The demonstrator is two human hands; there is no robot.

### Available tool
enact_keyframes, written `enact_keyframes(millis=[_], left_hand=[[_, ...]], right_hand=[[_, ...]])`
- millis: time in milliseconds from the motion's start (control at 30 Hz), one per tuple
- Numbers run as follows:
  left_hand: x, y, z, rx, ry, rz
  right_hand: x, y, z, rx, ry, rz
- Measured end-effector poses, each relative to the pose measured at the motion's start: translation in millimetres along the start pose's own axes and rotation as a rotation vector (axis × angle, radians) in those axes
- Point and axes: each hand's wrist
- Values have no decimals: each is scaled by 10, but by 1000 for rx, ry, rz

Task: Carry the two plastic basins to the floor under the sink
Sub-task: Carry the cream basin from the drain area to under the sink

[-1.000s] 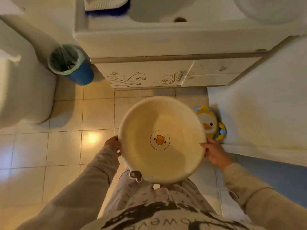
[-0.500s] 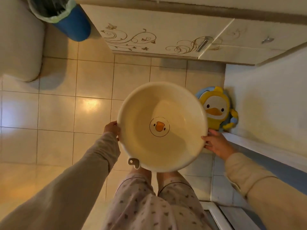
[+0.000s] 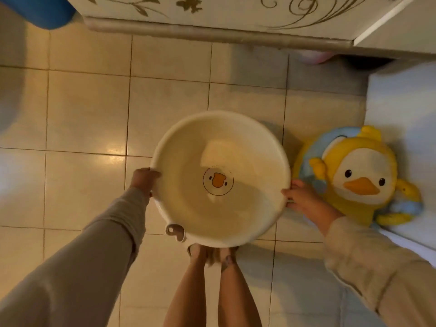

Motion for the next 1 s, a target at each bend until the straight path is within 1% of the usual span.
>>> enact_keyframes(millis=[100, 300, 467, 600, 667, 733, 767, 833, 900, 967, 1000], left_hand=[[-427, -253, -413, 2, -88, 9], [-1094, -872, -1355, -6, -300, 155], [-1489, -1255, -1926, 84, -410, 162], [-1689, -1361, -2120, 122, -451, 140], [-1714, -1367, -2106, 116, -448, 149], [-1673, -1350, -2042, 60, -436, 141], [-1604, -1319, -1987, 11, -424, 112], [-1377, -1211, -1854, -162, -421, 28], [-1024, -1052, -1686, -328, -421, -10], [-602, -879, -1489, -404, -395, 59], [-370, -781, -1382, -426, -380, 109]], right_hand=[[-548, -92, 358, 93, 60, 5], [-1487, 77, 1268, 16, 222, -88], [-2033, 140, 1822, -10, 326, -194], [-2208, 140, 2045, -38, 363, -171], [-2207, 144, 2058, -58, 370, -155], [-2128, 133, 1979, -65, 344, -143], [-2058, 114, 1908, -68, 319, -139], [-1849, 68, 1720, -59, 268, -159], [-1544, 42, 1487, 62, 256, -196], [-1146, 25, 1236, 221, 256, -187], [-878, 14, 1116, 248, 243, -155]])
Point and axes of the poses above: each hand's wrist, its own x-axis away from the middle knuckle, its own y-axis out of the back of the hand, z = x × y, and after that the axes turned 5 degrees about -x, right-handed
